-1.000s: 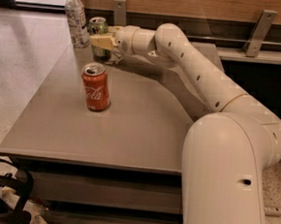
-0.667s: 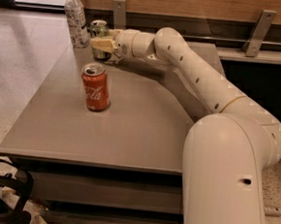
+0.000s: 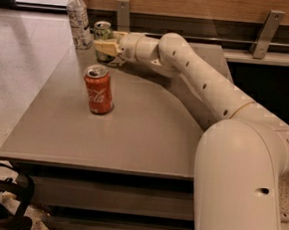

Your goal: Move green can near blue plastic bottle

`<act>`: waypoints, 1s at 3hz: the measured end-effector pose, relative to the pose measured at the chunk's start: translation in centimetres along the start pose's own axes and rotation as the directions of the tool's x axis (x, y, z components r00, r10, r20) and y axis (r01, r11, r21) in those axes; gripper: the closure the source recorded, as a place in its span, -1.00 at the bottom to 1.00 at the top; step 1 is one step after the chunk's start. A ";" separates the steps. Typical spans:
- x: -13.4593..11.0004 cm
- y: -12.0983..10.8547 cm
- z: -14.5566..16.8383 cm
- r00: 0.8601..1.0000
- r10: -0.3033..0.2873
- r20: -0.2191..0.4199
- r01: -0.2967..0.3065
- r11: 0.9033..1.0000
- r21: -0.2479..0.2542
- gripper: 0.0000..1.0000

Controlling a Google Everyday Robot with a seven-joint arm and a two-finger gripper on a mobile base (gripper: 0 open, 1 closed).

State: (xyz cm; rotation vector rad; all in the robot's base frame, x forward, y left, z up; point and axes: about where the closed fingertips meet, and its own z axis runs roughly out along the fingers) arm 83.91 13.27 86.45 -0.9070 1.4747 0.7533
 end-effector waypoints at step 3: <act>-0.2 0.0 0.0 1.000 0.000 0.000 0.000 1.000 0.000 -0.89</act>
Offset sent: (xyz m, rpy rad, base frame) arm 0.0000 0.0000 0.0012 0.0000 0.0000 0.0000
